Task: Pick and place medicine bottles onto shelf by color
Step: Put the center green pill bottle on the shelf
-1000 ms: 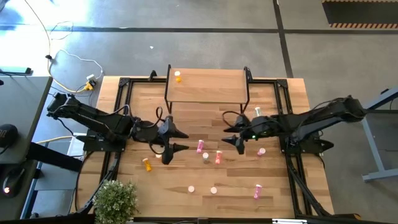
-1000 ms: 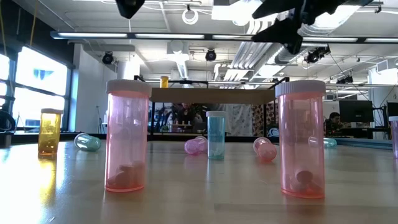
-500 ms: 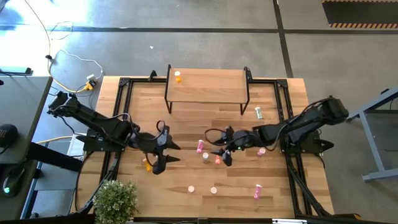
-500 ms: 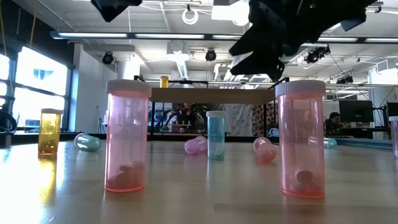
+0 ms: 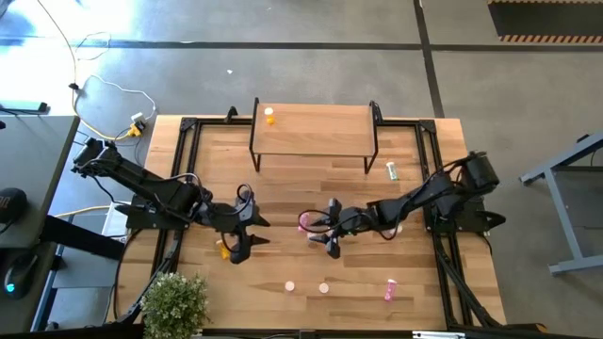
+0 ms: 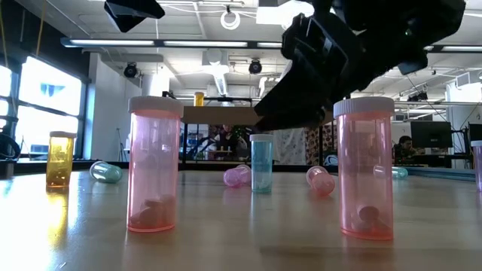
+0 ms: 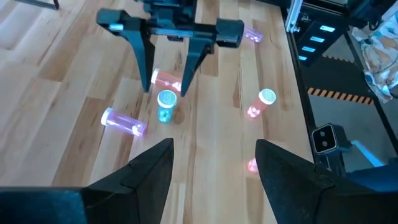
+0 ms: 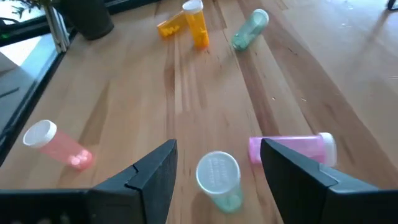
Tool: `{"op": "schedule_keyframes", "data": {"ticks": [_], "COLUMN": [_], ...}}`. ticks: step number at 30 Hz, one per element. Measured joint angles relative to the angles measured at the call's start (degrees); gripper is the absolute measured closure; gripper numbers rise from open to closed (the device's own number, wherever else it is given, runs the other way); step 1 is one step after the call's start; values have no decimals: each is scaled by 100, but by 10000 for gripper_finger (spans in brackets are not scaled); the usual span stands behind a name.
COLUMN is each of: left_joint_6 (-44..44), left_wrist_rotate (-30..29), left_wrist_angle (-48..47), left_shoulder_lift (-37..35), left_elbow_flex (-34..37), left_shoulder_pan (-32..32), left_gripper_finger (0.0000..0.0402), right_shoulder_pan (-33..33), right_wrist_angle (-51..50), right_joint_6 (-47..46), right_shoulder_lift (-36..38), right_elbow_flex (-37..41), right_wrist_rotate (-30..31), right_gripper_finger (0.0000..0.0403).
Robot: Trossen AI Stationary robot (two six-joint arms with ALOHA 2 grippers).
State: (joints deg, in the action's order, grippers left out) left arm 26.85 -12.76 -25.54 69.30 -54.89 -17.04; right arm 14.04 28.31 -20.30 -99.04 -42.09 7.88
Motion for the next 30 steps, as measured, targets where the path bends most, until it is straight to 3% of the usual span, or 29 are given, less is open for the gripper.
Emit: {"op": "schedule_keyframes", "data": {"ticks": [15,30], "left_joint_6": [-59,-111], "left_wrist_rotate": [-166,-183], "left_wrist_angle": [-44,-44], "left_shoulder_lift": [2,2], "left_elbow_flex": [0,0], "left_shoulder_pan": [12,15], "left_gripper_finger": [183,183], "right_shoulder_pan": [24,24], "right_wrist_angle": [319,332], "right_joint_6": [121,88], "right_shoulder_lift": [-523,-566], "right_elbow_flex": [0,0], "right_wrist_rotate": [-44,-24], "right_gripper_finger": [183,279]}}
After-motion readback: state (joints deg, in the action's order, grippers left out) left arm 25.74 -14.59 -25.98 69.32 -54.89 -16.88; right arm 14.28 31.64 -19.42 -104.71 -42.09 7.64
